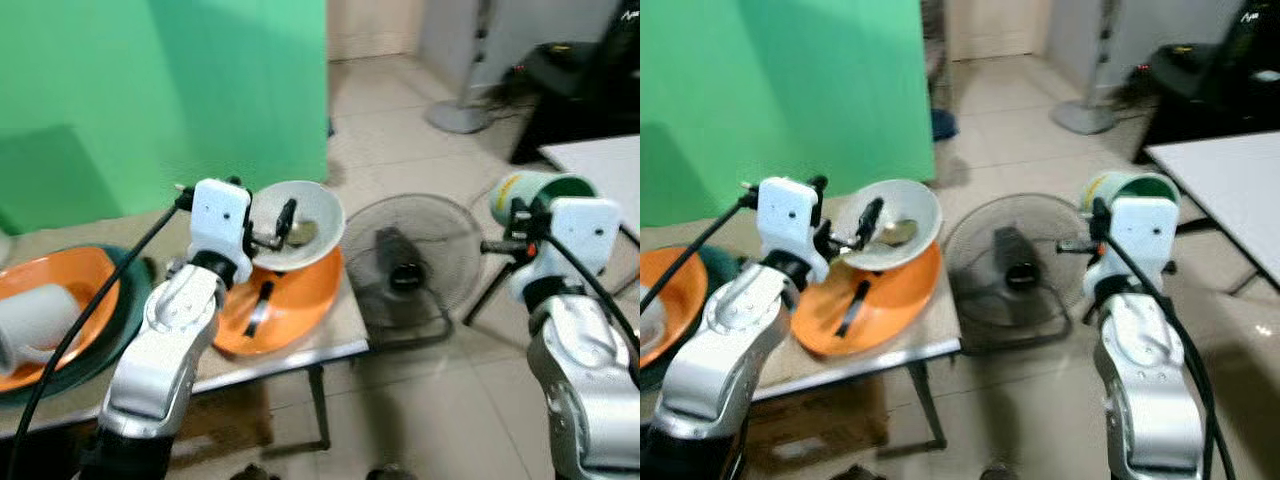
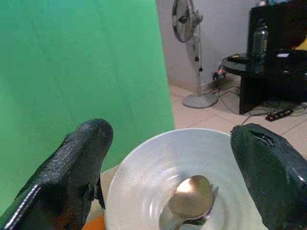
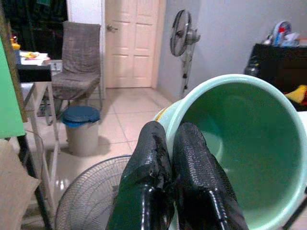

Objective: Setting the table

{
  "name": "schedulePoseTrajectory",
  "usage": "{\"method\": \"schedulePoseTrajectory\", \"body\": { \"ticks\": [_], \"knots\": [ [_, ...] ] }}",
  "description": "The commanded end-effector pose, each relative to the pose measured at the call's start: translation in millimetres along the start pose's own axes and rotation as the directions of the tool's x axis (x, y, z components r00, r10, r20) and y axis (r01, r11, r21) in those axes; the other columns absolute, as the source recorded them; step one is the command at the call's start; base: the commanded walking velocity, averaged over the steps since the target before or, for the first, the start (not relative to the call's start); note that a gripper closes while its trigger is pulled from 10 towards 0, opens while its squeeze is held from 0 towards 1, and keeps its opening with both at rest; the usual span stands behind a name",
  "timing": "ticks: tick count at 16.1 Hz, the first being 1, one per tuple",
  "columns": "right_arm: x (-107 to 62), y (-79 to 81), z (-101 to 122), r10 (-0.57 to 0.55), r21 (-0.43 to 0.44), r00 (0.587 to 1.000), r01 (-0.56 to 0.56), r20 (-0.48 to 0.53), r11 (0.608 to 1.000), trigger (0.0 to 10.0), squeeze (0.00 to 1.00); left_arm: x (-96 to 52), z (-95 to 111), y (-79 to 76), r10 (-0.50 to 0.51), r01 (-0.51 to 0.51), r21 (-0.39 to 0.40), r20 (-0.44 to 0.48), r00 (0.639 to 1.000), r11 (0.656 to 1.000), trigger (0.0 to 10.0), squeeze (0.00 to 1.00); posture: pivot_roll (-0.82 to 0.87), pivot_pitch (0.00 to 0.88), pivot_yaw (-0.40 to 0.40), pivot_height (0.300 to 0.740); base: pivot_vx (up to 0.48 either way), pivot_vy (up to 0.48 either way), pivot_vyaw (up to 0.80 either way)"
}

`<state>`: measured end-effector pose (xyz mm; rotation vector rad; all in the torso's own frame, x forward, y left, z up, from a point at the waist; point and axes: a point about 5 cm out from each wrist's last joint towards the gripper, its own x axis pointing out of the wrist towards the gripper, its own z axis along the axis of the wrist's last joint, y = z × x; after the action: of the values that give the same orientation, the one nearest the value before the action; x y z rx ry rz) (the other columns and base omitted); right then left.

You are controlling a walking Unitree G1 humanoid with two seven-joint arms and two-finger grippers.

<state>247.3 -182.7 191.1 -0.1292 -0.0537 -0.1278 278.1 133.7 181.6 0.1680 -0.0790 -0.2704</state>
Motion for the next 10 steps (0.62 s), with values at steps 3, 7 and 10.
{"method": "schedulePoseTrajectory", "body": {
  "ticks": [3, 7, 10],
  "knots": [
    [1.1, 2.5, 6.1, -0.009, 0.032, 1.000, 0.008, 0.024, 0.999, 10.0, 0.00, -0.6, 14.4, -4.4, 0.007, -0.009, 0.025, 0.062, 0.998, 1.000, 10.0, 0.00, 0.05, 0.000, 0.026, 0.740, 0.000, 0.000, -0.80],
    [2.9, -0.9, 6.1, -0.078, 0.026, 0.997, 0.077, 0.031, 0.997, 10.0, 0.00, 4.5, 13.2, -4.4, 0.002, -0.003, 0.002, 0.058, 0.998, 1.000, 10.0, 0.00, 0.03, 0.000, 0.045, 0.740, 0.000, 0.000, -0.80],
    [3.2, 2.3, 3.6, -0.035, 0.028, 0.999, 0.035, 0.000, 0.999, 10.0, 0.00, 3.7, 7.8, 0.8, 0.025, -0.024, -0.027, 0.035, 0.999, 0.999, 10.0, 0.00, 0.03, 0.000, 0.048, 0.740, 0.000, 0.000, -0.80]
  ]
}}
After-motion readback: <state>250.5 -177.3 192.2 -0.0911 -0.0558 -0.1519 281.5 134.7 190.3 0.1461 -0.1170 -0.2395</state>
